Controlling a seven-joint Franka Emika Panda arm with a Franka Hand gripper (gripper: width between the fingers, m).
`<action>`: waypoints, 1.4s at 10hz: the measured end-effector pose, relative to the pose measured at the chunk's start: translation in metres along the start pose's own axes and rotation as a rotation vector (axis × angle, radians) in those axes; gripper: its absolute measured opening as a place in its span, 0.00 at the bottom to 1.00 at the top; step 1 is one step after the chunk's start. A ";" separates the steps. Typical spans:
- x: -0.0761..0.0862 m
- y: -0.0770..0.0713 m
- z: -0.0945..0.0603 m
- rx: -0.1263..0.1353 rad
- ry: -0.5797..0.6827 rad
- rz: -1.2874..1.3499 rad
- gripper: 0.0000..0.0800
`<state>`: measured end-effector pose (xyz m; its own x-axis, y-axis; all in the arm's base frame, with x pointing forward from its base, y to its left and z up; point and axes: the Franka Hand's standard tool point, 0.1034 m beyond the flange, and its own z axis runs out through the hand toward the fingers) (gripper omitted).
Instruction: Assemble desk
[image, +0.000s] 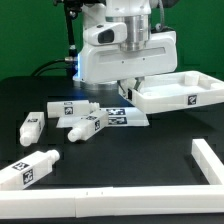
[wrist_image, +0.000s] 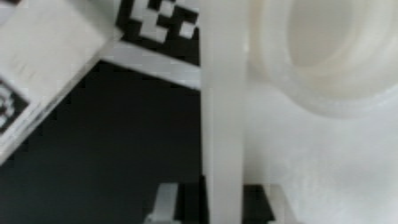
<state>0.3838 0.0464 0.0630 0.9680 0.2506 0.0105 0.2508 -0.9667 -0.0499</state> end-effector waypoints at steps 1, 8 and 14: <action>0.000 0.000 0.000 0.002 0.001 0.069 0.05; 0.037 0.053 -0.024 0.037 -0.035 0.326 0.05; 0.086 0.115 -0.022 0.019 -0.082 0.332 0.05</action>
Offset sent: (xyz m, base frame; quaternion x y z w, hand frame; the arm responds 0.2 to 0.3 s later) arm 0.0715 -0.0687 0.0306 0.0352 -0.0449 0.2658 0.9623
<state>0.4964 -0.0446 0.0798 0.9932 -0.0732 -0.0900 -0.0784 -0.9954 -0.0553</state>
